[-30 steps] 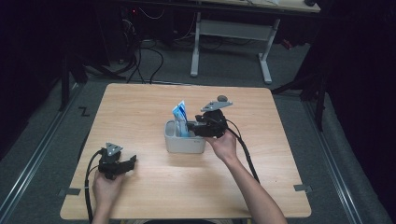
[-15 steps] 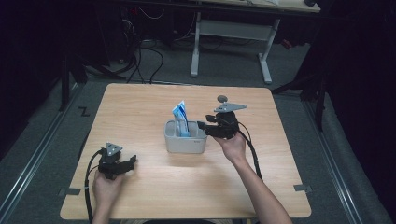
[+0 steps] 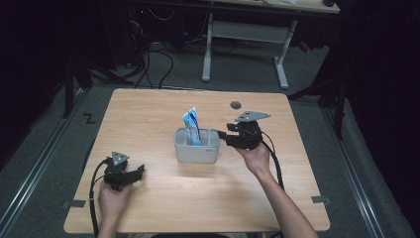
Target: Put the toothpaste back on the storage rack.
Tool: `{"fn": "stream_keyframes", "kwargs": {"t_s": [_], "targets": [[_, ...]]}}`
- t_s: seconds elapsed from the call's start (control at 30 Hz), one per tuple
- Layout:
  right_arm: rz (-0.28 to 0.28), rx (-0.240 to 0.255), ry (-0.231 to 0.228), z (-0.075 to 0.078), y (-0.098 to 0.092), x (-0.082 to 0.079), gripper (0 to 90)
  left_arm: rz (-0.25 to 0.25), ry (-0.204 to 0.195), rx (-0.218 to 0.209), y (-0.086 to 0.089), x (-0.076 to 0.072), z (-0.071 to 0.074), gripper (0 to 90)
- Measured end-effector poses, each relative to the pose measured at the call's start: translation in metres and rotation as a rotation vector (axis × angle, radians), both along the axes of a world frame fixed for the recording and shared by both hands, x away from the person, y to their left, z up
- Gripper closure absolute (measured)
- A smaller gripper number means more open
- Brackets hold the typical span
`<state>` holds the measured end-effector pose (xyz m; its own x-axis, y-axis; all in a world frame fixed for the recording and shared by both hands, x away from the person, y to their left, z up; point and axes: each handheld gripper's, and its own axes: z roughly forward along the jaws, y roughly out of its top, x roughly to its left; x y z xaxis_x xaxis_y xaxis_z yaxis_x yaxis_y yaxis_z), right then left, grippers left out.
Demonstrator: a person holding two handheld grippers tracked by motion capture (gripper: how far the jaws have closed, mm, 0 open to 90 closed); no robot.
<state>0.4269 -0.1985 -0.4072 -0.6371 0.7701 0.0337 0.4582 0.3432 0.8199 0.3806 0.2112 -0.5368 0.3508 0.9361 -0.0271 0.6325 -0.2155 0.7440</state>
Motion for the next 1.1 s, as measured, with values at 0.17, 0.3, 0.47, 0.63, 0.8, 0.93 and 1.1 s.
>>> {"fn": "stream_keyframes", "kwargs": {"t_s": [0.17, 0.3, 0.47, 0.63, 0.8, 0.93, 1.1], "targets": [[-0.015, 0.018, 0.003, 0.001, -0.013, -0.003, 50.5, 0.003, -0.002, -0.002, 0.000, 0.000, 0.000, 28.5], [-0.026, 0.030, -0.001, 0.003, -0.024, -0.006, 50.4, 0.002, 0.000, 0.001, 0.000, 0.000, 0.000, 28.5], [-0.041, 0.038, -0.001, 0.003, -0.033, -0.009, 50.5, 0.003, 0.000, 0.002, 0.000, 0.000, 0.000, 28.5], [-0.057, 0.047, 0.014, -0.001, -0.040, -0.008, 50.5, 0.005, -0.002, -0.001, 0.000, 0.000, 0.000, 28.5], [-0.072, 0.055, 0.010, -0.003, -0.047, -0.011, 50.5, 0.004, -0.001, 0.001, 0.000, 0.000, 0.000, 28.4], [-0.074, 0.054, 0.011, -0.004, -0.050, -0.013, 50.5, 0.006, -0.002, 0.000, 0.000, 0.000, 0.000, 28.4], [-0.087, 0.064, 0.010, -0.007, -0.058, -0.018, 50.3, 0.004, 0.000, 0.002, 0.000, 0.000, 0.000, 28.3]]}}
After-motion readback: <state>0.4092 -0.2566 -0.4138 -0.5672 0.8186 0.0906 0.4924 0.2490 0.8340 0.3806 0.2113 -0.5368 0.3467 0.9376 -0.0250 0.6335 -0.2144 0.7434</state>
